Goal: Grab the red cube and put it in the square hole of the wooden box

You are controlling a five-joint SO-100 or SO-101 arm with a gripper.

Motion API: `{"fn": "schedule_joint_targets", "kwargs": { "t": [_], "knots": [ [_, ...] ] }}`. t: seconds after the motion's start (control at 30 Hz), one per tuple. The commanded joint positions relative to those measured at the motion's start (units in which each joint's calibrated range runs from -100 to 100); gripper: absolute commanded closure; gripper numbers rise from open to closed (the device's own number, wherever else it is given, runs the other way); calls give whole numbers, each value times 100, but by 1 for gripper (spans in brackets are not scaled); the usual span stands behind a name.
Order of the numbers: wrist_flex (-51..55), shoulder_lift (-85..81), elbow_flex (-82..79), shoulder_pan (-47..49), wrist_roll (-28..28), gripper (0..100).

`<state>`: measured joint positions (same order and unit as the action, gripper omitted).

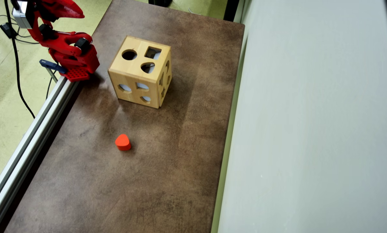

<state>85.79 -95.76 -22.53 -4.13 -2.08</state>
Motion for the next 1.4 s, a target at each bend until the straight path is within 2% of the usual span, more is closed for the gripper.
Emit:
{"fn": "schedule_joint_targets", "kwargs": {
  "t": [0.0,1.03,1.37],
  "knots": [
    [-132,1,-10,-25,-29,97],
    [-228,1,115,-33,-29,97],
    [-132,1,1466,-33,10,97]
  ]
}}
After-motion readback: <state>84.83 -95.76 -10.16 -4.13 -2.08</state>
